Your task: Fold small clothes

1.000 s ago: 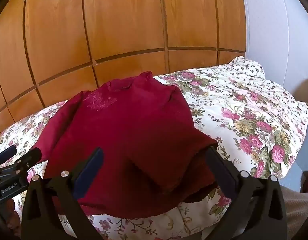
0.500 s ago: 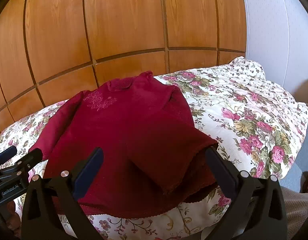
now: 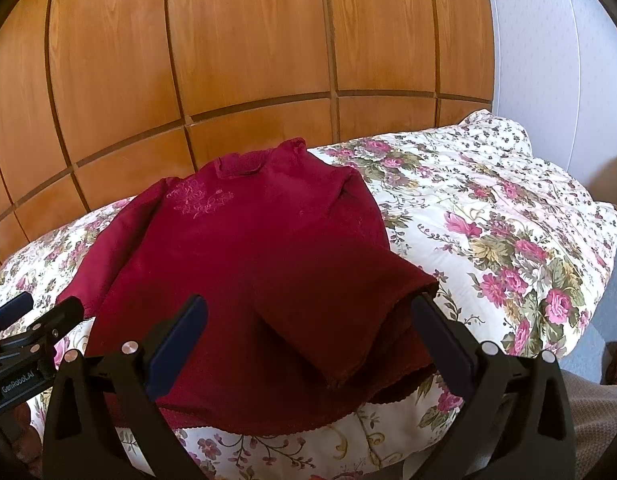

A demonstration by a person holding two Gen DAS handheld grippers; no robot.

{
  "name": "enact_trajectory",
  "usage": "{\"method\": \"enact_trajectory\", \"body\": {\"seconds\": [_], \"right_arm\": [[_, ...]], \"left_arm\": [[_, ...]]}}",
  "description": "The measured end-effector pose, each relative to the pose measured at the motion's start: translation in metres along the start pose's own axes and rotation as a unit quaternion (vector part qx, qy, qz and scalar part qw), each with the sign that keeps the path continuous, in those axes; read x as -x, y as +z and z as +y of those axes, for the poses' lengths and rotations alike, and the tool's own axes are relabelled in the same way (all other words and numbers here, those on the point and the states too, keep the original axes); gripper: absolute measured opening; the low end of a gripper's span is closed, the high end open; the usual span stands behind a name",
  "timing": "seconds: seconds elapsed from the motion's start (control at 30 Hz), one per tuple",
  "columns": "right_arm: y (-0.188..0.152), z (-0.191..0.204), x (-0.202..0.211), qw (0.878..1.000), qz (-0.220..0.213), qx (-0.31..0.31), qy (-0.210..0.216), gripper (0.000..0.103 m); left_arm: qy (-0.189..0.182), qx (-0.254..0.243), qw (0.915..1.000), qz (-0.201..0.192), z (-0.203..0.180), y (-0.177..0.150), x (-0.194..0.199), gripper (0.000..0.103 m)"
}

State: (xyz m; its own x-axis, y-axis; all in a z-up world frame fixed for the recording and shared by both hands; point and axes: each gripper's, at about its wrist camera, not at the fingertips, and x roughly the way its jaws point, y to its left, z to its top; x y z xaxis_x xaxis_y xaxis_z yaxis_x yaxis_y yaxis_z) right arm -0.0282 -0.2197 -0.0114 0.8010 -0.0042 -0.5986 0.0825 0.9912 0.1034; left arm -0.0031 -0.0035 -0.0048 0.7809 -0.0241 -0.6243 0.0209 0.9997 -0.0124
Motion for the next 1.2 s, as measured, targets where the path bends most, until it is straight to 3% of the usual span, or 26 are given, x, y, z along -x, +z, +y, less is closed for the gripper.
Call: {"method": "enact_trajectory", "body": {"seconds": [1.2], "right_arm": [[0.0013, -0.0006, -0.0023, 1.000, 0.006, -0.001, -0.001, 0.101]], "left_arm": [[-0.001, 0.000, 1.0000, 0.002, -0.0016, -0.0004, 0.0003, 0.100]]}}
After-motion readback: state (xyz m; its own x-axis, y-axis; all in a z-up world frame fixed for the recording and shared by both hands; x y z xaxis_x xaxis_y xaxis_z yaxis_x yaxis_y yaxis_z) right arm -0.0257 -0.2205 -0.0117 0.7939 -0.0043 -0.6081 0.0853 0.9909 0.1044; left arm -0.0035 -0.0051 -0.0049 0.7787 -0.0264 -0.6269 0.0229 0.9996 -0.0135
